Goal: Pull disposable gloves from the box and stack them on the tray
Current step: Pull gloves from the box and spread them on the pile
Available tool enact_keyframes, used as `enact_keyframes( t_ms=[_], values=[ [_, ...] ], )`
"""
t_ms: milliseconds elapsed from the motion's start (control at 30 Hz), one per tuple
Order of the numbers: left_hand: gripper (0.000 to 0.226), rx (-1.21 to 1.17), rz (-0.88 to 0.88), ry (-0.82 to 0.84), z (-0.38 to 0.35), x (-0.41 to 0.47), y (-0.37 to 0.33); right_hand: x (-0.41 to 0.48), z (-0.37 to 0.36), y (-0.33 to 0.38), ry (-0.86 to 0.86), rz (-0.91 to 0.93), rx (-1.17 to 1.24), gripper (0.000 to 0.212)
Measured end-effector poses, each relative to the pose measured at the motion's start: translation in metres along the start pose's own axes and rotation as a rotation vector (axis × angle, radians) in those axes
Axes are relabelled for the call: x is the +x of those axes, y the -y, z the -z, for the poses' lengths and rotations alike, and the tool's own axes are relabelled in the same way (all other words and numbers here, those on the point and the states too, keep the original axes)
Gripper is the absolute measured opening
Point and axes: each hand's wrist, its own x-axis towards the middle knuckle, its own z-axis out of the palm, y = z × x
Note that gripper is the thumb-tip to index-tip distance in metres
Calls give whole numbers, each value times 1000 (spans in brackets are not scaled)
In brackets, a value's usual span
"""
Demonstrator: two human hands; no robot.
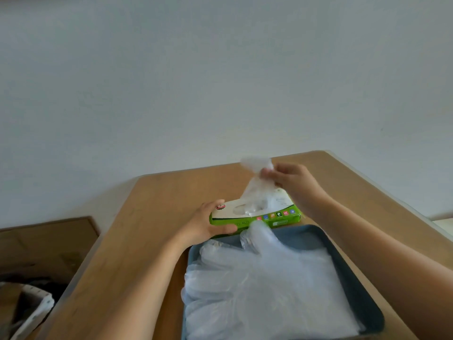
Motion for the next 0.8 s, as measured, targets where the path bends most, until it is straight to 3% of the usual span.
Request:
enact_keyframes(
  t_ms=[67, 133, 233, 333, 433, 533, 667, 800],
  values=[
    [114, 20, -1, 14, 1, -1, -1, -10, 9, 26, 16, -41, 451, 20],
    [117, 49, 12, 24, 2, -3, -4, -25, 20, 49, 74, -116, 630, 24],
    [126, 62, -36, -82, 8, -9, -19, -47, 29, 69, 198, -214, 547, 28],
    [125, -203, -164, -147, 17, -27, -56, -69, 32, 77, 291, -299, 473, 40],
    [109, -432, -250, 84, 10, -47, -90, -86, 29, 74, 394, -389, 466, 35],
    [90, -661, -213, 231, -4, -64, -109, -103, 21, 69, 497, -453, 387, 34],
    [17, -710, -202, 238, -17, -98, -131, -126, 17, 67, 504, -504, 312, 48],
    [11, -925, -45, 29, -25, -109, -130, -146, 25, 58, 527, -451, 223, 54]
  ],
)
